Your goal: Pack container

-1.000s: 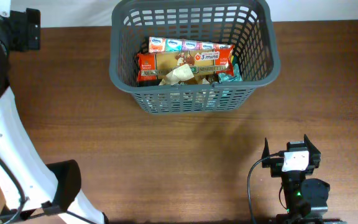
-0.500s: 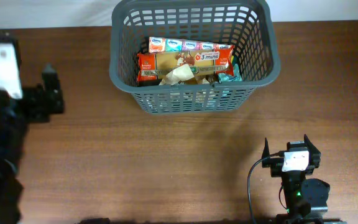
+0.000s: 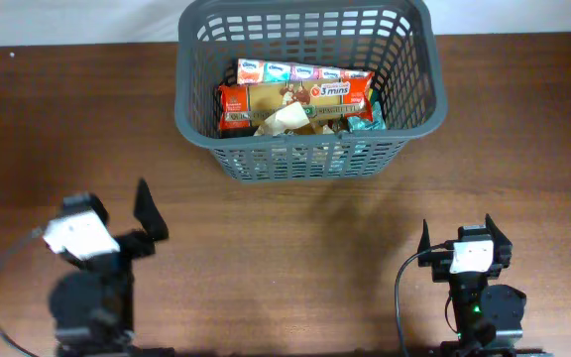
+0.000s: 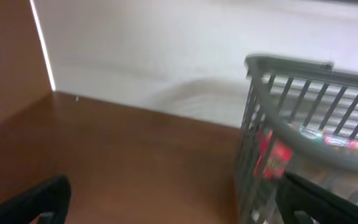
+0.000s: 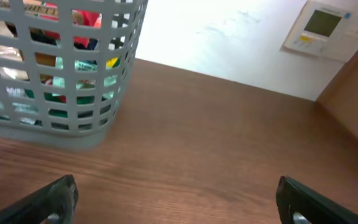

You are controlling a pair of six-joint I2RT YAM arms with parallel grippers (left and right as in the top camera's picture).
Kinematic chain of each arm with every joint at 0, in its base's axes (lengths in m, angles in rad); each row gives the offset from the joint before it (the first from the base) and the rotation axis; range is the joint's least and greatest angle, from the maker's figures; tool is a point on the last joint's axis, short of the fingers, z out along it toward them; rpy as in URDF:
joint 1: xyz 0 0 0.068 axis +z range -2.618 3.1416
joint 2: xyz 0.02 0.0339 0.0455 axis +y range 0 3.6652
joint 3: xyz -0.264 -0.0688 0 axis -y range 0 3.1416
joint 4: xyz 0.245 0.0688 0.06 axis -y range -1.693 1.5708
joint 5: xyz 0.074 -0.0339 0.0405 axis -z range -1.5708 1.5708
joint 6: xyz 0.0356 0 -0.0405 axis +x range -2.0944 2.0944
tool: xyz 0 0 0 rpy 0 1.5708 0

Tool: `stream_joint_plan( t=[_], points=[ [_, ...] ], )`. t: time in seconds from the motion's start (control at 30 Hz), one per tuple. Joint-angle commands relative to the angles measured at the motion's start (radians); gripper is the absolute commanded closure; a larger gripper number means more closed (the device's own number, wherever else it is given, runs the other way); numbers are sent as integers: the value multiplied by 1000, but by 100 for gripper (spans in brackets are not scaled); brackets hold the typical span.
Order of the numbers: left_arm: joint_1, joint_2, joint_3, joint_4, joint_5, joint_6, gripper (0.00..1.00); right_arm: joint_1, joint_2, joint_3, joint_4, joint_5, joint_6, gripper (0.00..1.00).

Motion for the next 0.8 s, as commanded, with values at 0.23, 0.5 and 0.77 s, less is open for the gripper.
stream_joint_plan(
  t=[0.23, 0.5, 0.77],
  points=[
    [-24, -362, -404, 60, -1, -16, 1, -5, -10, -7, -3, 12, 4, 1],
    [-66, -407, -515, 66, -4, -16, 1, -5, -10, -7, -3, 12, 3, 1],
    [-68, -407, -516, 72, -23, -16, 1, -5, -10, -7, -3, 12, 3, 1]
  ],
)
